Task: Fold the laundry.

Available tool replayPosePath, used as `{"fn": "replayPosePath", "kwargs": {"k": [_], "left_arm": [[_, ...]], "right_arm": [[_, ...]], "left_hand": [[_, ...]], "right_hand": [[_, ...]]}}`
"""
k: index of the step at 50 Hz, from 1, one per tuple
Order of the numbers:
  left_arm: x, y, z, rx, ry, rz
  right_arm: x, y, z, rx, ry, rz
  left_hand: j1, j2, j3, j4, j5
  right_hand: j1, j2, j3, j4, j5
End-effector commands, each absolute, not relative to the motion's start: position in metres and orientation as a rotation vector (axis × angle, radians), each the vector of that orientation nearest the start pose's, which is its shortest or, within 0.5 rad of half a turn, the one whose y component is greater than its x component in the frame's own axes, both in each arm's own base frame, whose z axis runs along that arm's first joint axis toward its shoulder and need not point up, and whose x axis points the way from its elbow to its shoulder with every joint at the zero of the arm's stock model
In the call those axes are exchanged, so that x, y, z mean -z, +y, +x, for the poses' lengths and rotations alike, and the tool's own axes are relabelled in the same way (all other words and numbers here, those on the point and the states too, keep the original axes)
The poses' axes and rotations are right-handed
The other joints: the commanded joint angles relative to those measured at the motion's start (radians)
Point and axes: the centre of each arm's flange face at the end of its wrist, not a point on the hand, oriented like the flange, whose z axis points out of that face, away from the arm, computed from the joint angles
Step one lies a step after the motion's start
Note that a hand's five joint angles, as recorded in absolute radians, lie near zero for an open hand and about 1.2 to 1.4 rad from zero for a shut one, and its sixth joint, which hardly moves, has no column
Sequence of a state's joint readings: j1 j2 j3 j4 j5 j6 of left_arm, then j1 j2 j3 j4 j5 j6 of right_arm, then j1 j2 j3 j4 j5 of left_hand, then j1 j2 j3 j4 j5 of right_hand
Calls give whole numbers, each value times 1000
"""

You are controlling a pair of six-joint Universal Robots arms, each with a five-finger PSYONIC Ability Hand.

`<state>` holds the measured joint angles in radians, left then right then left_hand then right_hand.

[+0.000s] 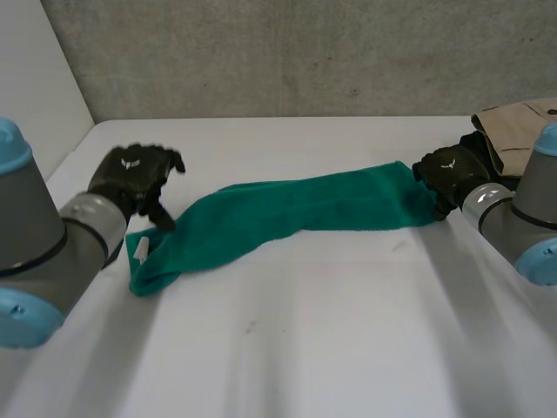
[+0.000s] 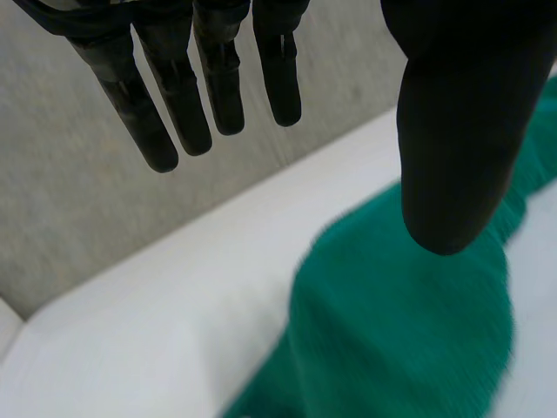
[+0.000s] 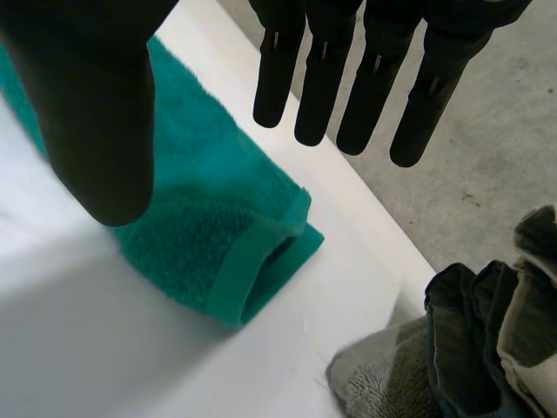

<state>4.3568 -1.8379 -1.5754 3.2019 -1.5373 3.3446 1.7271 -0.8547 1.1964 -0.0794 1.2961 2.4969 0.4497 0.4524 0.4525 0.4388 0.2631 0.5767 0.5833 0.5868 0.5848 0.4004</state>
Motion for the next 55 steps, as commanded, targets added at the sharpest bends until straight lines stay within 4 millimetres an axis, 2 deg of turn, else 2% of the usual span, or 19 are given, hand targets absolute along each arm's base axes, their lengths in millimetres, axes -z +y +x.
{"fn": "replayPosePath", "kwargs": {"k": [1, 5, 15, 17, 18, 19, 23, 29, 30, 33, 34, 38, 42, 44, 48, 49, 52, 53, 55], "left_arm": [[-195, -266, -232, 1937, 2471, 742], [-188, -272, -227, 1949, 2449, 720], [-194, -278, -223, 1990, 2418, 683], [-194, -277, -223, 1991, 2420, 682], [-195, -277, -223, 1994, 2419, 684], [-194, -277, -223, 1991, 2420, 682], [-194, -277, -222, 1992, 2420, 676], [-194, -278, -220, 1985, 2421, 665], [-194, -278, -218, 1984, 2421, 660], [-194, -278, -216, 1983, 2420, 654], [-195, -278, -215, 1984, 2419, 651], [-196, -279, -213, 1987, 2419, 649], [-196, -278, -213, 1990, 2418, 649], [-196, -278, -212, 1990, 2418, 647], [-198, -277, -212, 1995, 2413, 645], [-200, -277, -211, 2000, 2408, 642], [-200, -276, -210, 2000, 2406, 635], [-202, -277, -207, 2003, 2400, 624], [-203, -276, -205, 2002, 2398, 612]], "right_arm": [[-134, -414, 216, 1968, 2261, -1327], [-128, -422, 213, 1987, 2269, -1325], [-111, -426, 213, 1979, 2272, -1288], [-109, -425, 212, 1969, 2279, -1281], [-109, -423, 211, 1955, 2286, -1263], [-109, -422, 210, 1948, 2288, -1255], [-118, -419, 203, 1945, 2296, -1182], [-136, -418, 172, 1992, 2365, -1087], [-139, -415, 160, 1979, 2410, -1068], [-143, -410, 141, 1963, 2476, -1061], [-145, -409, 126, 1966, 2516, -1065], [-149, -413, 93, 2003, 2601, -1124], [-151, -419, 80, 2032, 2631, -1189], [-156, -422, 82, 2062, 2621, -1187], [-174, -423, 104, 2150, 2560, -1162], [-185, -421, 121, 2216, 2488, -1161], [-202, -413, 155, 2314, 2315, -1195], [-212, -404, 180, 2370, 2175, -1230], [-218, -391, 208, 2398, 2022, -1278]], "left_hand": [[-57, -60, -60, -46, -45], [-60, -63, -63, -49, -48], [-60, -63, -63, -49, -48], [-60, -63, -63, -49, -48], [-60, -63, -63, -49, -48], [-60, -63, -63, -49, -48], [-60, -63, -63, -49, -48], [-63, -66, -66, -52, -51], [-63, -66, -66, -52, -51], [-63, -66, -66, -52, -51], [-63, -66, -66, -52, -51], [-66, -69, -69, -55, -54], [-66, -69, -69, -55, -54], [-66, -69, -69, -55, -54], [-66, -69, -69, -55, -54], [-66, -69, -69, -55, -54], [-69, -72, -72, -58, -57], [-69, -72, -72, -58, -57], [-69, -72, -72, -58, -57]], "right_hand": [[73, 67, 63, 65, 75], [73, 67, 63, 65, 75], [126, 120, 116, 118, 128], [293, 286, 282, 284, 294], [622, 616, 612, 614, 624], [818, 811, 807, 810, 819], [820, 813, 809, 811, 821], [820, 813, 809, 811, 821], [820, 813, 809, 811, 821], [820, 813, 809, 811, 821], [820, 813, 809, 811, 821], [820, 813, 809, 811, 821], [820, 813, 809, 811, 821], [820, 813, 809, 811, 821], [820, 813, 809, 811, 821], [820, 813, 809, 811, 821], [820, 813, 809, 811, 821], [820, 813, 809, 811, 821], [820, 813, 809, 811, 821]]}}
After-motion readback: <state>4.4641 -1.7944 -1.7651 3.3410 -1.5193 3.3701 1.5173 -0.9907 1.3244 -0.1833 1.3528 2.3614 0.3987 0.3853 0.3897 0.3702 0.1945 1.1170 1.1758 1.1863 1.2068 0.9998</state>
